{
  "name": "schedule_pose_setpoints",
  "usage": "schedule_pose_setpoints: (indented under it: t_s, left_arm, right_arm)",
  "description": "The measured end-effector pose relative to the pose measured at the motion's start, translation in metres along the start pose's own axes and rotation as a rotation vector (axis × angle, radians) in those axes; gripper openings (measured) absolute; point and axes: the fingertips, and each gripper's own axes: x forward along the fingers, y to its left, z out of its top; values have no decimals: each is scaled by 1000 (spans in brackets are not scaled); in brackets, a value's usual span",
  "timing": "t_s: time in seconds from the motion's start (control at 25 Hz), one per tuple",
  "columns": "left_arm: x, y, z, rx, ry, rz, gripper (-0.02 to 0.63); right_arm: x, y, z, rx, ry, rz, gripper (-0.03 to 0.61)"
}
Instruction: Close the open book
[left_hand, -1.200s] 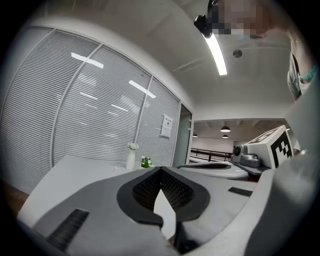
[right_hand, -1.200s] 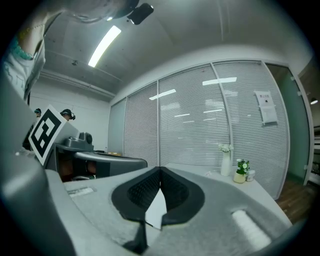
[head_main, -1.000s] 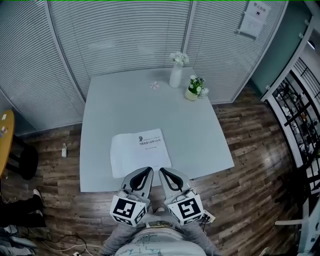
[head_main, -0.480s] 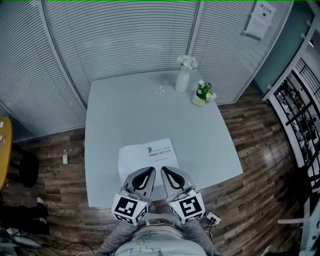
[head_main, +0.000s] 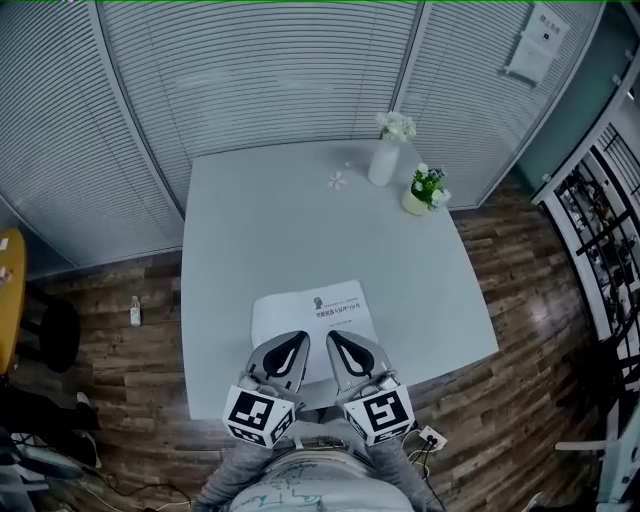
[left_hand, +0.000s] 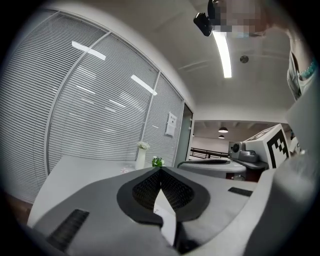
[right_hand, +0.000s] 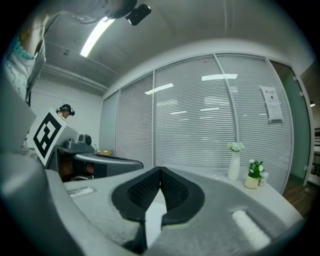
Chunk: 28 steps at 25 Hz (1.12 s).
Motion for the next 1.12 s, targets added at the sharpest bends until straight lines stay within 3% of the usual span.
schedule_pose_setpoints:
  t_s: [0.6,1.12]
  left_arm:
    - [-10,42,-22,-27,30,83,-2]
    - [-17,78,-92,-49,189,163,32]
  right_arm:
    - [19,3,-14,5,27,32,2]
    - [16,-1,-26,12,59,25,2]
